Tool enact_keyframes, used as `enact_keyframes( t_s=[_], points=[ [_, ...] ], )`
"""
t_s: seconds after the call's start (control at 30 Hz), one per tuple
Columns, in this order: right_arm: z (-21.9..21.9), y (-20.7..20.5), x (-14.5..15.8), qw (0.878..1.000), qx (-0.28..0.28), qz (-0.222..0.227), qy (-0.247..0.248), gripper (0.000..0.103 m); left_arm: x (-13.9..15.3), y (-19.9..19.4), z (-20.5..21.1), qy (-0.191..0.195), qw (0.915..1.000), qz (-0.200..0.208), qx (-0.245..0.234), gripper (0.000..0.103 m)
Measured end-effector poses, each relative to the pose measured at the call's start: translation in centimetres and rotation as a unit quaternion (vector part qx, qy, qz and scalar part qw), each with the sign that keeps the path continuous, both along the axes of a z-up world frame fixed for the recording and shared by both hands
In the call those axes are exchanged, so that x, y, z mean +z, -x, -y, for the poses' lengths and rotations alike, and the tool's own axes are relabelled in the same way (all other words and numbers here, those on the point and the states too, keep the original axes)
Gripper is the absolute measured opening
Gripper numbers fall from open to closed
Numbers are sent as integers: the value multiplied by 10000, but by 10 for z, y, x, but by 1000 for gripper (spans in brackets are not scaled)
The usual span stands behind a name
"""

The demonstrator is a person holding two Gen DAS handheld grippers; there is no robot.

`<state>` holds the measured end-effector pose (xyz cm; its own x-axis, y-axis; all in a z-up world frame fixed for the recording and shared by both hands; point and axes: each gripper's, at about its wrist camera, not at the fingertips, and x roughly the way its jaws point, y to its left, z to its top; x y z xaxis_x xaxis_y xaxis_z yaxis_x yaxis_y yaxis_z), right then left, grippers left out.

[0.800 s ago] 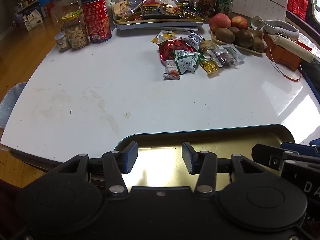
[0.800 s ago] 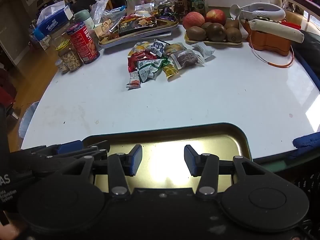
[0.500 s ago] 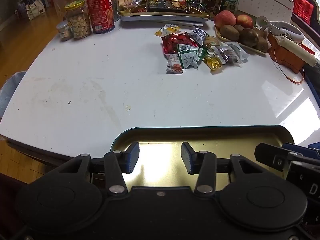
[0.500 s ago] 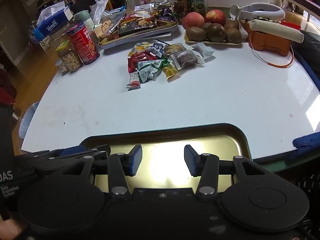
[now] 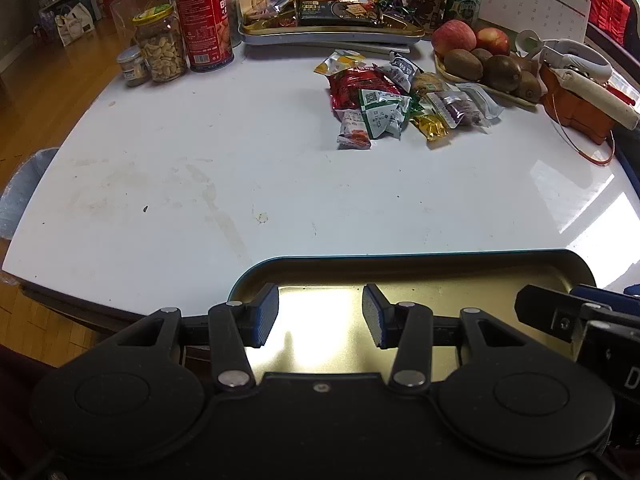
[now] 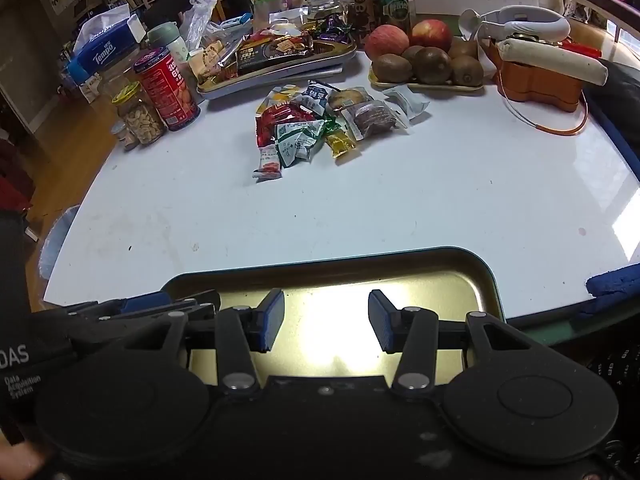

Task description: Organize snacks

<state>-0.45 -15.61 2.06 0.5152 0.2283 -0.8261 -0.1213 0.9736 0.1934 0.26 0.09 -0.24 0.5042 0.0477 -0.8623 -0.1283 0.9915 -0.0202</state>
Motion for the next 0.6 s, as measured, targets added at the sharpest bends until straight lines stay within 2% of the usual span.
enact_keyframes(
  t_s=[0.6],
  points=[
    [0,0,0,10000,0,-11,-9,49,-2,1,-1,-36,10000,-10,0,53]
  ],
)
